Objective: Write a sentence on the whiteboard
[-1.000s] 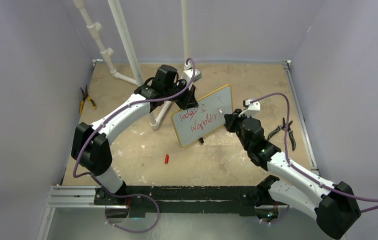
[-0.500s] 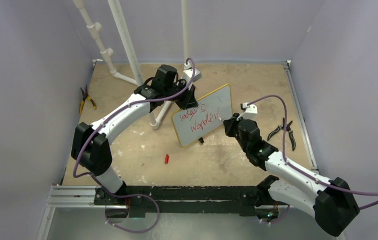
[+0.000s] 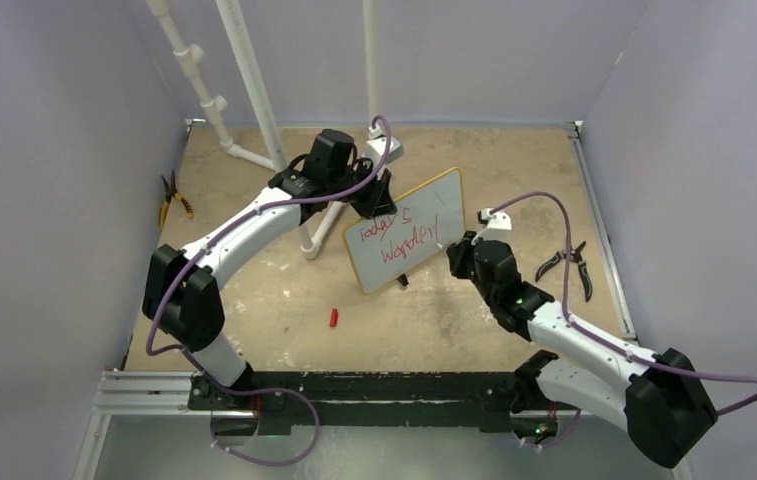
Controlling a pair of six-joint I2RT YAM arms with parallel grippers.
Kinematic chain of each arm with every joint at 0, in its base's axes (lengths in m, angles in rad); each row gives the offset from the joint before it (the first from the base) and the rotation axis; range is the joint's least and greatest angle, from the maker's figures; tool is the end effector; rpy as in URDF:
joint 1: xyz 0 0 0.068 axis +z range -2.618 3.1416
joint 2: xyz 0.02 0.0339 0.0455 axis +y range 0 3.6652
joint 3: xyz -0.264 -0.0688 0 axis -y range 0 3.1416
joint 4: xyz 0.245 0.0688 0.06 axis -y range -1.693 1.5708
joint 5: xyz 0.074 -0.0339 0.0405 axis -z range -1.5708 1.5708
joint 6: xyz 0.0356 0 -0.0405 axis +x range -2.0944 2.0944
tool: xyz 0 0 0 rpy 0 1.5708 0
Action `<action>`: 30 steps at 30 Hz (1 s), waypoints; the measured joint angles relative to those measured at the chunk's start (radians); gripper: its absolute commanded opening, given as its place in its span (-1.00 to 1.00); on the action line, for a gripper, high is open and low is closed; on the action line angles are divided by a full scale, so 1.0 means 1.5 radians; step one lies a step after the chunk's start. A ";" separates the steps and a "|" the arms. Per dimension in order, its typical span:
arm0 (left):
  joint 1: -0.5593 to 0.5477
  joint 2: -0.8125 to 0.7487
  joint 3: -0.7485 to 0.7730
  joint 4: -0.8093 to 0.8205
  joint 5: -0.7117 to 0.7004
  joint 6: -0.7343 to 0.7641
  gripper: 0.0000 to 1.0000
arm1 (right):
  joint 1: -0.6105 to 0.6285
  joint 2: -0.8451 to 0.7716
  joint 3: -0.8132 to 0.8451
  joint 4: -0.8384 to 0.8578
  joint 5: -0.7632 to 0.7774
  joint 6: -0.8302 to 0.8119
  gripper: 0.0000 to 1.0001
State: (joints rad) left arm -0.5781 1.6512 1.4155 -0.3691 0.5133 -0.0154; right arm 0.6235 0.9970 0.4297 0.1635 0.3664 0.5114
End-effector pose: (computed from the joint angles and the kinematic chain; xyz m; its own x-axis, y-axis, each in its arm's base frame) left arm 0.3086 -0.2222 0.3181 -0.4887 0.3028 -0.8182 0.8069 0.5136 -0.2918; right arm 0.1813 0.1147 0.2120 -0.4141 0.2650 -0.8708 -0.0860 0.9410 0.3273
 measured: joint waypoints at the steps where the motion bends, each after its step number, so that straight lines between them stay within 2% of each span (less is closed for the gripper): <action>1: 0.000 0.000 0.000 0.000 0.000 0.000 -1.00 | -0.001 -0.006 -0.002 0.000 -0.008 -0.001 -1.00; 12: 0.000 0.000 0.000 0.000 0.005 0.001 -1.00 | -0.001 -0.098 -0.001 -0.010 -0.043 0.001 -1.00; 30: 0.000 0.000 0.000 0.000 0.005 0.001 -1.00 | -0.001 -0.054 -0.001 0.009 -0.008 -0.015 -1.00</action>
State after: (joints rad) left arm -0.5781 1.6512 1.4155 -0.3691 0.5209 -0.0147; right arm 0.6216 0.9161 0.4278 0.1776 0.3538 0.4889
